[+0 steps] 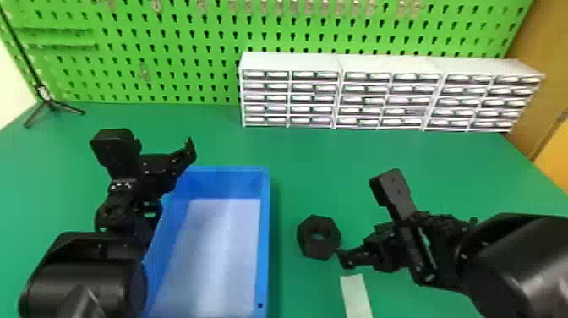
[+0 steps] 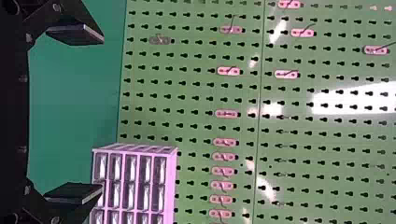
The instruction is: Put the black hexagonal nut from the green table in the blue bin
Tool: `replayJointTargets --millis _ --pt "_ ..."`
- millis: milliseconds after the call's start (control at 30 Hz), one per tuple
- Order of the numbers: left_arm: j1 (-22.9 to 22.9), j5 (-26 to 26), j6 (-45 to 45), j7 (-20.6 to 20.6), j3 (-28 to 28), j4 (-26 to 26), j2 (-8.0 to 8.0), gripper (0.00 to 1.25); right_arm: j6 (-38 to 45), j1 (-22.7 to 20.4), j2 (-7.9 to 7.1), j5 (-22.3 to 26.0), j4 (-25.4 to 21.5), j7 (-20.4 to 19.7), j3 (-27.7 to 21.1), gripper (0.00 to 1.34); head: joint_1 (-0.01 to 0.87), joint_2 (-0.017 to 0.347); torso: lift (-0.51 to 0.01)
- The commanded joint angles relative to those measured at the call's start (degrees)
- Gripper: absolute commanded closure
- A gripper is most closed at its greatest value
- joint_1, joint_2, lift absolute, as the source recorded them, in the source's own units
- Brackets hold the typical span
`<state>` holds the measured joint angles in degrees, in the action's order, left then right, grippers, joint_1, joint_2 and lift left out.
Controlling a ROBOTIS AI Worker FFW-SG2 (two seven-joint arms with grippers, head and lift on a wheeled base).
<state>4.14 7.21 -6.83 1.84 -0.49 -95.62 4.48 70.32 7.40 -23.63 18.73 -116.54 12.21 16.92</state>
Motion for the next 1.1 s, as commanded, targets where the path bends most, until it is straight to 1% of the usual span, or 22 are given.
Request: replayJointTargets --millis 0,100,200,467,600,733,833,900,1033,1067 --pt "0.08 0.0 -0.02 0.0 -0.03 0.0 0.0 0.16 0.96 1.03 0.69 -0.71 0.35 0.36 -0.04 0.11 0.686 0.028 -0.096" --pt "0.08 0.0 -0.02 0.0 -0.12 0.0 0.0 0.16 1.48 2.26 1.3 -3.0 1.14 2.73 0.75 0.11 0.686 0.028 -0.096" --pt "0.08 0.0 -0.02 0.0 -0.21 0.0 0.0 0.16 1.92 3.58 2.18 -4.84 1.76 4.05 1.98 0.11 0.686 0.028 -0.096" --pt "0.17 0.0 0.06 0.0 -0.21 0.09 0.0 0.16 2.19 6.83 3.94 -7.13 5.01 6.25 5.85 0.11 0.686 0.028 -0.096" --pt "0.25 0.0 -0.02 0.0 -0.3 0.09 0.0 0.16 1.4 8.24 5.0 -10.91 7.38 9.06 7.17 0.11 0.686 0.028 -0.096" --pt "0.25 0.0 -0.02 0.0 -0.3 0.09 0.0 0.16 1.13 9.65 5.35 -12.58 9.58 10.73 8.13 0.11 0.686 0.028 -0.096" --pt "0.25 0.0 -0.02 0.0 -0.3 0.09 0.0 0.16 1.13 11.05 5.61 -14.86 11.25 12.84 8.75 0.11 0.686 0.028 -0.096" --pt "0.25 0.0 -0.02 0.0 -0.3 0.09 0.0 0.16 1.22 12.11 5.96 -16.62 12.74 15.21 8.84 0.11 0.686 0.028 -0.096" --pt "0.34 0.0 -0.02 0.0 -0.3 0.09 0.0 0.16 1.04 14.13 6.49 -19.34 15.64 18.38 9.28 0.11 0.686 0.028 -0.096" --pt "0.34 0.0 -0.02 0.0 -0.3 0.09 0.0 0.16 1.04 14.66 6.67 -20.31 16.61 19.69 9.45 0.11 0.686 0.028 -0.096"
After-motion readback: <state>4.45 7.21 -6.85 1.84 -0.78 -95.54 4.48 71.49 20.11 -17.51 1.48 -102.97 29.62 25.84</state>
